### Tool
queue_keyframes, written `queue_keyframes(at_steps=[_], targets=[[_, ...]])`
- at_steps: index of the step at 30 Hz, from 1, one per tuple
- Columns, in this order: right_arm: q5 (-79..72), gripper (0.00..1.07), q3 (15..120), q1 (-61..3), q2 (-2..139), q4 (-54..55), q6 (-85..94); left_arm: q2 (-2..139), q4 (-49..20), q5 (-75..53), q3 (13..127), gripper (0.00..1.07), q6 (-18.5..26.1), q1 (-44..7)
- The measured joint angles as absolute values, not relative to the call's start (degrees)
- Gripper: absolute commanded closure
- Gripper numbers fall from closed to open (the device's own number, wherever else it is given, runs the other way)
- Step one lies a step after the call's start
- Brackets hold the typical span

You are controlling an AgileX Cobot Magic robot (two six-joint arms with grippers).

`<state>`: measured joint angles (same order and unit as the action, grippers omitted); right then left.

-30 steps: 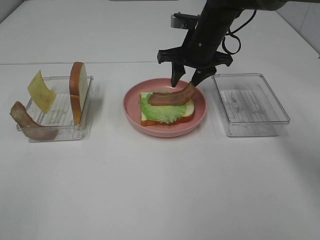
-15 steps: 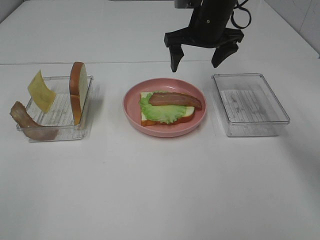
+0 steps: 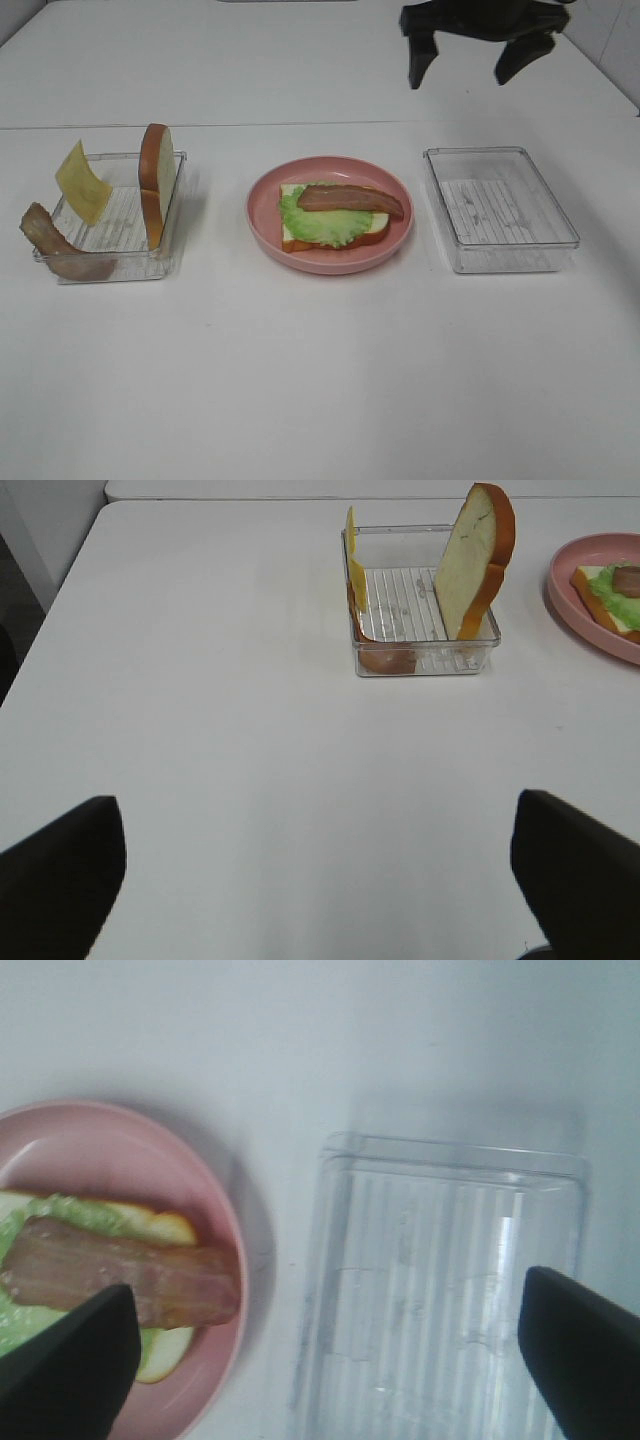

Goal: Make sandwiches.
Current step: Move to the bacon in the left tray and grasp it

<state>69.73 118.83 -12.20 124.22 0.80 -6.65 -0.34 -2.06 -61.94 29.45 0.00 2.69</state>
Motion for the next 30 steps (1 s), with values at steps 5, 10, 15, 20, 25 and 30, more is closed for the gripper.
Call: queue_keyframes(at_steps=[5,10,15,20,25,30], targets=[[69.7,0.11,115.6,-7.4,121.2,0.6,-6.5,-0.3,-2.1,-61.9,29.5,0.04,0.0,2.7],[69.7,0.11,107.4,-5.3,115.8,0.0,-5.2,-0.3,-2.1,-61.9,29.5,0.04,0.0,2.7],[69.6,0.11,94.6,-5.1,107.4,0.0,-5.1,-0.3,-2.1,-61.9,29.5,0.04,0.0,2.7],[69.6,0.11,78.3,-5.1,94.8,0.3,-5.1,-0.3,-2.1,-61.9,29.5,0.04,0.0,2.7],[69.8,0.11,63.5,-5.1,78.2,0.3,-5.1,-0.3,-2.1,-61.9,29.5,0.04,0.0,2.7],[66.5,0.11,51.1,-5.1,57.8,0.5,-5.2,-0.3,-2.1,-61.9,29.5,0.04,0.0,2.7]])
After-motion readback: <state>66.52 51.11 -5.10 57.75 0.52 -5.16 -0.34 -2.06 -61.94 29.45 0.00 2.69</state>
